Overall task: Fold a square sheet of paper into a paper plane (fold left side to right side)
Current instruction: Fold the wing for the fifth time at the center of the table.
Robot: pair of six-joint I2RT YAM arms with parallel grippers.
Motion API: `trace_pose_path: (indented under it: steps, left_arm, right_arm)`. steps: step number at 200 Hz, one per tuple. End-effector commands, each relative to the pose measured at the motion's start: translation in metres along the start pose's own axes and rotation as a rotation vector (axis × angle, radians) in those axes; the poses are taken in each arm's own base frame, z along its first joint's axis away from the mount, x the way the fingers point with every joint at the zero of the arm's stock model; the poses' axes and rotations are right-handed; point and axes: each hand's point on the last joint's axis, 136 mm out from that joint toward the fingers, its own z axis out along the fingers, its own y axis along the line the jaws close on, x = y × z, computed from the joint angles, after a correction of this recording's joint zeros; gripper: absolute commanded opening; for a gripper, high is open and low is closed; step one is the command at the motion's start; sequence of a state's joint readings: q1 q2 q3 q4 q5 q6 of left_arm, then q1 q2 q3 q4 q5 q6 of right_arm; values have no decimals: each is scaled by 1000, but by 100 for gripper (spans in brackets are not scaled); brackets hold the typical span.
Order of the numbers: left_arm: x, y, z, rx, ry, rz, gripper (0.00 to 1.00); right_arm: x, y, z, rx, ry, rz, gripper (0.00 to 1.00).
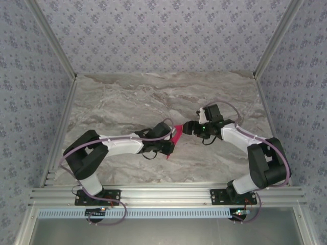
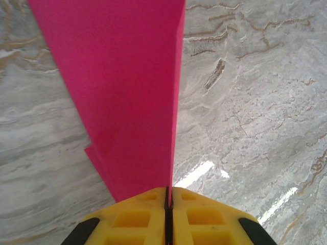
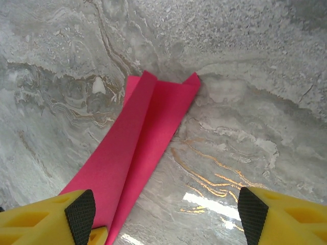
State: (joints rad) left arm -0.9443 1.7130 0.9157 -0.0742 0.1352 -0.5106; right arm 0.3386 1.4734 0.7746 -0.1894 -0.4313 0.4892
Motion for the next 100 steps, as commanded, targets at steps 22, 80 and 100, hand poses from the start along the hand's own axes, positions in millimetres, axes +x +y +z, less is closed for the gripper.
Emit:
trace_pose_path:
  steps: [22, 80, 100]
  left_arm:
    - [-17, -16, 5, 83, -11, -36, 8]
    - [-28, -19, 8, 220, -43, -162, 8]
    - [-29, -17, 11, 235, -39, -197, 8]
  right_arm:
    - [-5, 2, 5, -95, -35, 39, 80]
    - [-3, 9, 19, -193, -54, 70, 71]
    - [-1, 10, 25, -197, -52, 56, 68]
